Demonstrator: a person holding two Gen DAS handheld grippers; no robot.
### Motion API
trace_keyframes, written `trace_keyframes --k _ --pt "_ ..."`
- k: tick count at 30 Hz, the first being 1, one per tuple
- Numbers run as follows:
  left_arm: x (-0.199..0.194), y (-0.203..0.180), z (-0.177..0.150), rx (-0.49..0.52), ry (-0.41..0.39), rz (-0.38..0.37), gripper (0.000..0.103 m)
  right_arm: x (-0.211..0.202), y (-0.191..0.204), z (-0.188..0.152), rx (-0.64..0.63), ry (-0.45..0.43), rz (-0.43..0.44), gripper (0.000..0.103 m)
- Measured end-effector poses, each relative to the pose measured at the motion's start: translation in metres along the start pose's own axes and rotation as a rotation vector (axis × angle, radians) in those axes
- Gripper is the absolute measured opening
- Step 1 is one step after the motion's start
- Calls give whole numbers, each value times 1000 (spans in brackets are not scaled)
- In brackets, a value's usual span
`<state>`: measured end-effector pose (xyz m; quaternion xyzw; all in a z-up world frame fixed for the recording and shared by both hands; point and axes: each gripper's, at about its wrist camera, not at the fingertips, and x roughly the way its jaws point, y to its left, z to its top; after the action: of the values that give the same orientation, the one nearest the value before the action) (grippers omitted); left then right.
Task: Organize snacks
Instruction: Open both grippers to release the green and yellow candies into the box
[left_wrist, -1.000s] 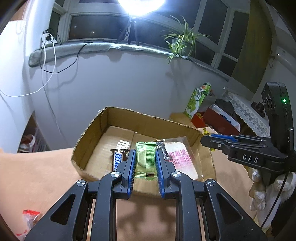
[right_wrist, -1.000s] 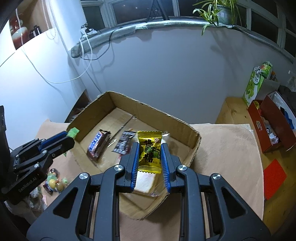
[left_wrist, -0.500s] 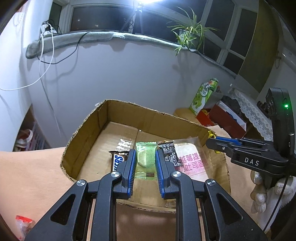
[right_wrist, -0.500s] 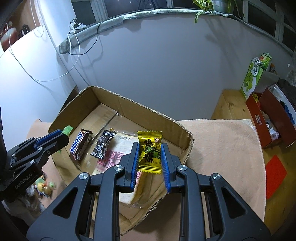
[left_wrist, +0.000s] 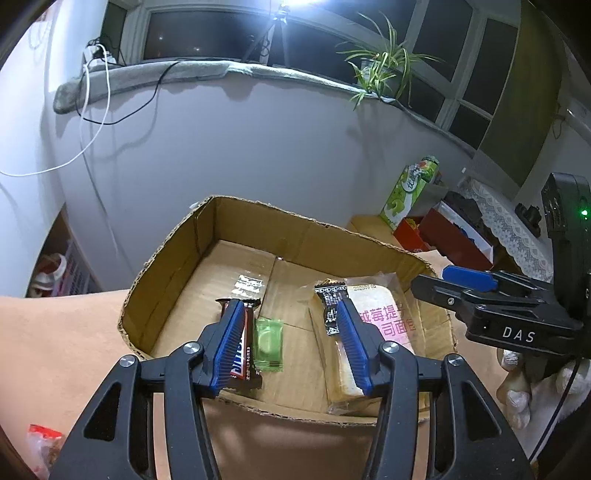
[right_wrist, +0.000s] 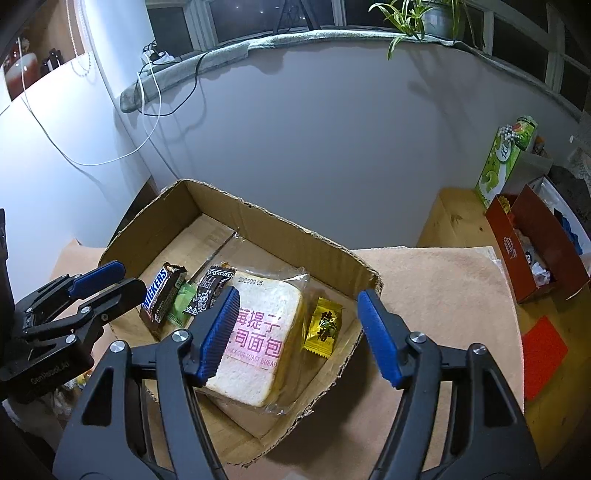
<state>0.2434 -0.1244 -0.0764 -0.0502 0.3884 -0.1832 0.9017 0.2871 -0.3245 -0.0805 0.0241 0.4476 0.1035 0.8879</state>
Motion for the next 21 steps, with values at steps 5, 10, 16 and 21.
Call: trace_keyframes --k 5,10,16,21 --pt "-6 -2 0 5 -10 1 51 -8 1 -2 5 -8 3 69" --pt "-19 -2 -3 3 -22 -8 51 -18 8 -5 -2 -18 5 69" --pt "-41 -1 -8 -2 -49 -5 51 -34 23 -10 -29 -32 17 69" --pt "-61 1 -14 -5 -72 -1 51 -48 35 -16 -38 -49 43 69"
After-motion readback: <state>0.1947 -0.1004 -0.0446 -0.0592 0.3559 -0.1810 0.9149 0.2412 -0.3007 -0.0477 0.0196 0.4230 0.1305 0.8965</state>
